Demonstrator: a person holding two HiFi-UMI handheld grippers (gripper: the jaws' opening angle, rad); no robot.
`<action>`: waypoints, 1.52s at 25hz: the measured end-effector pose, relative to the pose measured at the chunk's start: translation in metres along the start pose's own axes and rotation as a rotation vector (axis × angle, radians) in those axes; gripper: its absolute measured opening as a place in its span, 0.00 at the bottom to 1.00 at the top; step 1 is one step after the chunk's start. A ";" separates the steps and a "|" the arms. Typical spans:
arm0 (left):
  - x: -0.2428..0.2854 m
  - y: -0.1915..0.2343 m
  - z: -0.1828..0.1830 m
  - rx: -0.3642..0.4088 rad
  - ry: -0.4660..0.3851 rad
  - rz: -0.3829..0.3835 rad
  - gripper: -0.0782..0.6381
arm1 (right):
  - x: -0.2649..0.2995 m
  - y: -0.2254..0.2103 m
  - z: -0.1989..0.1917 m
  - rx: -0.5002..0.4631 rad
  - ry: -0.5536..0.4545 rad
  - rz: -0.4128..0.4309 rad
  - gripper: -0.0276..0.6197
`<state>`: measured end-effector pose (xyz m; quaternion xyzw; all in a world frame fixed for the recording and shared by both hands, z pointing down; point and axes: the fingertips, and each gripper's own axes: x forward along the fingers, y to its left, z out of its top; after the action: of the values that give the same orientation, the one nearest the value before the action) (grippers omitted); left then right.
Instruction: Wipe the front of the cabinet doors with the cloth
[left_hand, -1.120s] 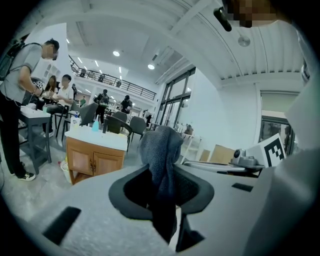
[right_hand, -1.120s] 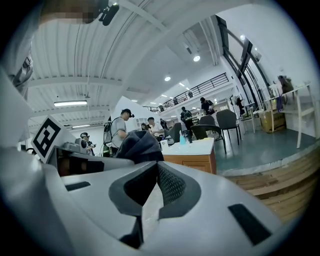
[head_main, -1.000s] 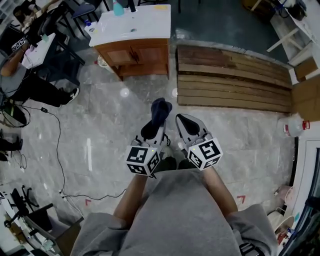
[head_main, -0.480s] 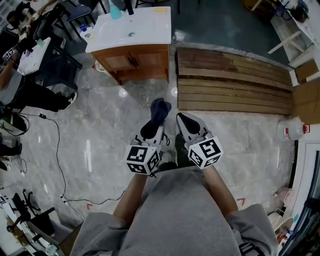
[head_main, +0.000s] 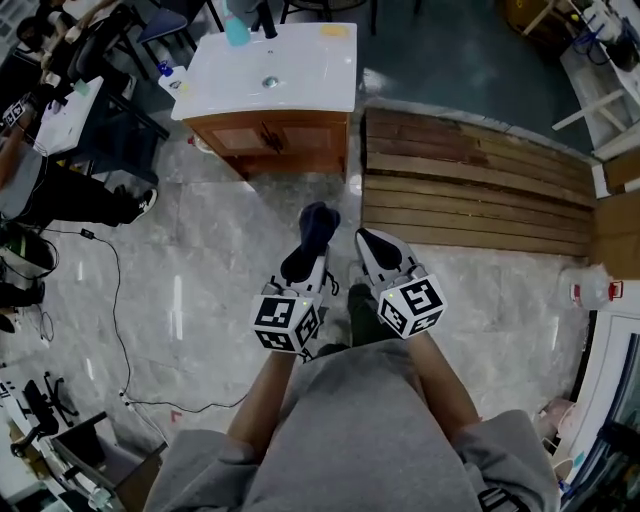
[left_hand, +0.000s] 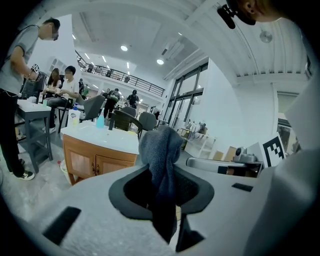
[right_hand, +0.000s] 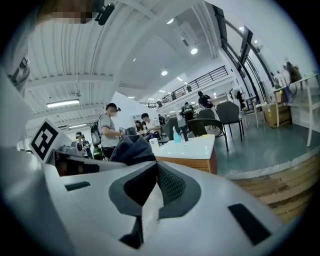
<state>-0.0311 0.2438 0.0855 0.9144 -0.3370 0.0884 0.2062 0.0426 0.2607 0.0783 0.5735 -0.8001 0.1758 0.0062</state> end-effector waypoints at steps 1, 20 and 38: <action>0.009 0.005 0.002 -0.004 0.002 0.007 0.23 | 0.008 -0.007 0.000 0.003 0.008 0.005 0.06; 0.144 0.089 0.013 -0.047 0.051 0.152 0.23 | 0.135 -0.117 -0.012 0.100 0.161 0.103 0.06; 0.196 0.190 -0.018 -0.080 0.010 0.159 0.23 | 0.229 -0.134 -0.070 0.126 0.209 0.060 0.06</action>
<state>-0.0066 0.0072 0.2213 0.8752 -0.4109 0.0957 0.2366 0.0740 0.0332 0.2288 0.5272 -0.7992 0.2847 0.0481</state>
